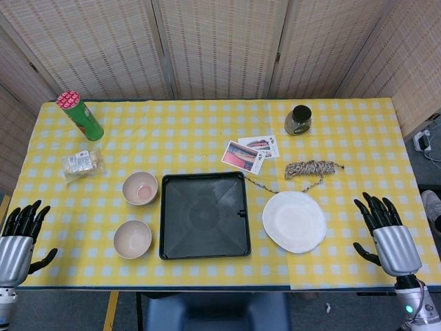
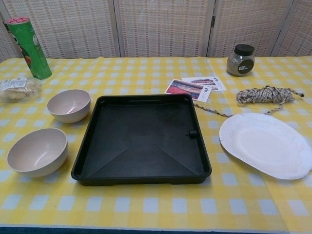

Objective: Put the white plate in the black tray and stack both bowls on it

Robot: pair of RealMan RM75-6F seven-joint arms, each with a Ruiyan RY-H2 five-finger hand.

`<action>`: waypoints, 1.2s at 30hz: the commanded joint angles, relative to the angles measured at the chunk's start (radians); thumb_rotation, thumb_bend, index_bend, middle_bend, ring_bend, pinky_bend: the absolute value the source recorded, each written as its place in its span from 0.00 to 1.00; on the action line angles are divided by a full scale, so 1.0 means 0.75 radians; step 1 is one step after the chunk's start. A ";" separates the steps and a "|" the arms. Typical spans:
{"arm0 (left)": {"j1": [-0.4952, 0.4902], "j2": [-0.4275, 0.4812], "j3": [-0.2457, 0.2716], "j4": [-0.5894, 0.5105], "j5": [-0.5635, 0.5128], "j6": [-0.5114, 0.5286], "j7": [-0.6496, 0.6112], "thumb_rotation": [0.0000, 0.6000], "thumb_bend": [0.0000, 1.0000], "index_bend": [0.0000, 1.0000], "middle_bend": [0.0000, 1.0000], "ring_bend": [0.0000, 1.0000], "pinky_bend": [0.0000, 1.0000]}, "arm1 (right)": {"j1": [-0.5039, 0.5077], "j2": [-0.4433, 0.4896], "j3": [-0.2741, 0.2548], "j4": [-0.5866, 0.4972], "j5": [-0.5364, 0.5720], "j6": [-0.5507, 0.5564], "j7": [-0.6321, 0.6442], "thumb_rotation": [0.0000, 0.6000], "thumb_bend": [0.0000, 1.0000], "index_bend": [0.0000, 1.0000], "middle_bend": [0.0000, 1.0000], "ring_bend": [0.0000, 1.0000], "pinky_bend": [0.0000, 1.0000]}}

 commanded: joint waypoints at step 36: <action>0.020 0.081 0.020 -0.057 0.027 0.016 -0.132 1.00 0.27 0.00 0.00 0.00 0.00 | -0.064 -0.580 -0.074 0.578 -0.076 0.051 0.119 1.00 0.25 0.54 0.09 0.09 0.00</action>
